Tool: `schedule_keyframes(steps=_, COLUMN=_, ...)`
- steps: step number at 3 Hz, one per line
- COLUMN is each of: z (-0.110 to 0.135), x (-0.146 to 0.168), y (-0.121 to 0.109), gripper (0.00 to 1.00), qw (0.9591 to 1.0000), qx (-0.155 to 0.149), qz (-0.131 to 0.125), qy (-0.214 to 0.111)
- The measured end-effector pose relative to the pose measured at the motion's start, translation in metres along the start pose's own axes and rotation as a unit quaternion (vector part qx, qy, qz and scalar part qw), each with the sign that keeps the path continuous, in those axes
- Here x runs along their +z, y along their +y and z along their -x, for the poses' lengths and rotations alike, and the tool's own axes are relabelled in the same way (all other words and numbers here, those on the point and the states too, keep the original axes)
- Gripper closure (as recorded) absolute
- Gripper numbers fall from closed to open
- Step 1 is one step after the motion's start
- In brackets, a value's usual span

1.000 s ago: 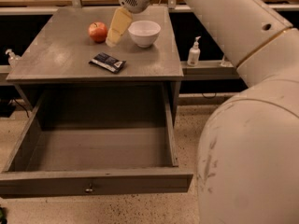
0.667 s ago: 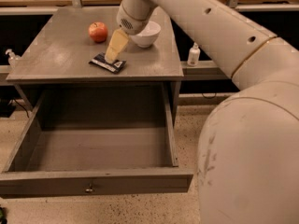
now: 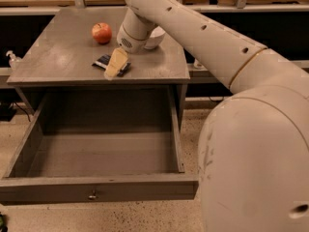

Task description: Place rxbar blueberry into top drawer

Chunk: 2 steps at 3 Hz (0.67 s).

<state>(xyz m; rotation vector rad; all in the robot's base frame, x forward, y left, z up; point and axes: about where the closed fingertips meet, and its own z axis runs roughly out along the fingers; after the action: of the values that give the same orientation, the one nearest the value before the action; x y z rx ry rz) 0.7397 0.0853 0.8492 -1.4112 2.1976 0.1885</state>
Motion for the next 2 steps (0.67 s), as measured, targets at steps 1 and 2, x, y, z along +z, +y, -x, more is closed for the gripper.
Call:
schedule_keyframes(steps=1, z=0.005, x=0.004, y=0.006, gripper=0.00, qw=0.9983, qx=0.002, qz=0.032, qy=-0.049)
schedule_keyframes(steps=2, z=0.024, x=0.014, y=0.020, gripper=0.00, qw=0.9887, qx=0.003, qz=0.082, qy=-0.126)
